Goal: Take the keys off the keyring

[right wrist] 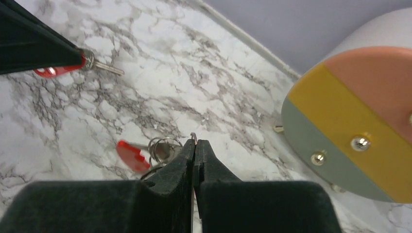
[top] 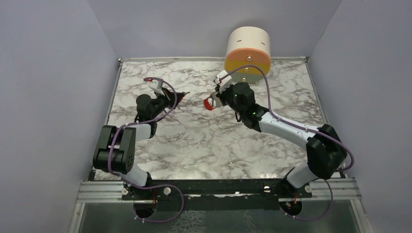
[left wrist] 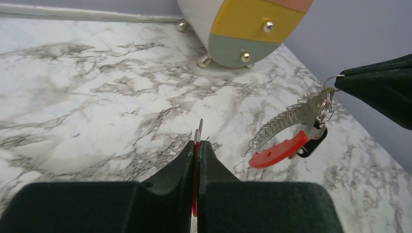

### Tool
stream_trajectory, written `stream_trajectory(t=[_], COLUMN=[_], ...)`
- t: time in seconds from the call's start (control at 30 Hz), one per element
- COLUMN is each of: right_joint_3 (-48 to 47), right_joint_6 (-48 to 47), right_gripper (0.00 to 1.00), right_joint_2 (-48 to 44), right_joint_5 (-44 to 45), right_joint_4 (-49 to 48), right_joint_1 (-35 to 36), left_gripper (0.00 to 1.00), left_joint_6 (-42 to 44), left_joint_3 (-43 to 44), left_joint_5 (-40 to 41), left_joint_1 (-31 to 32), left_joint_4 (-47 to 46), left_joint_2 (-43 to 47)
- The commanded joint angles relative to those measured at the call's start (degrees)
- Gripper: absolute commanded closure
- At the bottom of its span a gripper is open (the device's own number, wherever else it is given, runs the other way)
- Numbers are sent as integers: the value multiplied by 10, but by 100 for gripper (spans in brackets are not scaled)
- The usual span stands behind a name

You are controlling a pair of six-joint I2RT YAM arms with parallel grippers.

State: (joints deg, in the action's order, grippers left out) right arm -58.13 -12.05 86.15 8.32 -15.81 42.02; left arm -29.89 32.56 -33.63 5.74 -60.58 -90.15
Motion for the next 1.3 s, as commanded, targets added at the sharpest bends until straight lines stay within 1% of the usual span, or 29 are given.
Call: stream_trajectory(t=[0.0, 0.17, 0.37, 0.47, 0.57, 0.6, 0.8, 0.83, 0.87, 0.93, 0.97, 1.13, 1.27], right_joint_3=[-22, -46, -79, -92, -112, -113, -102, -98, -91, -78, -70, -53, -46], right_joint_6=[32, 39, 48, 45, 48, 49, 64, 67, 69, 75, 80, 83, 80], right_gripper=[99, 99, 99, 98, 99, 99, 98, 97, 92, 74, 71, 66, 64], right_joint_2=[46, 104, 174, 203, 225, 227, 224, 222, 218, 205, 198, 169, 137], right_joint_5=[-50, -85, -116, -123, -126, -123, -88, -84, -81, -68, -58, -8, -1], right_joint_4=[17, 21, -7, -26, -18, -16, 12, 14, 14, 9, 2, -14, -12], right_joint_1=[-17, -33, -51, -54, -56, -56, -56, -56, -56, -56, -56, -56, -56], left_gripper=[100, 100, 100, 93, 82, 81, 78, 77, 77, 77, 77, 77, 77], left_joint_6=[81, 97, 78, 48, 28, 23, -8, -9, -10, -7, -4, 6, 15], left_joint_3=[-14, -26, -13, -2, 11, 14, 14, 13, 12, 7, 3, -10, -18], left_joint_5=[73, 101, 140, 146, 148, 148, 168, 168, 168, 176, 181, 204, 206], left_joint_1=[0, 0, 3, 3, 3, 3, 3, 3, 3, 3, 3, 3, 3], left_joint_4=[116, 118, 102, 97, 96, 96, 95, 94, 93, 92, 93, 101, 113], left_joint_2=[22, -3, -41, -64, -90, -97, -120, -121, -120, -110, -102, -52, -11])
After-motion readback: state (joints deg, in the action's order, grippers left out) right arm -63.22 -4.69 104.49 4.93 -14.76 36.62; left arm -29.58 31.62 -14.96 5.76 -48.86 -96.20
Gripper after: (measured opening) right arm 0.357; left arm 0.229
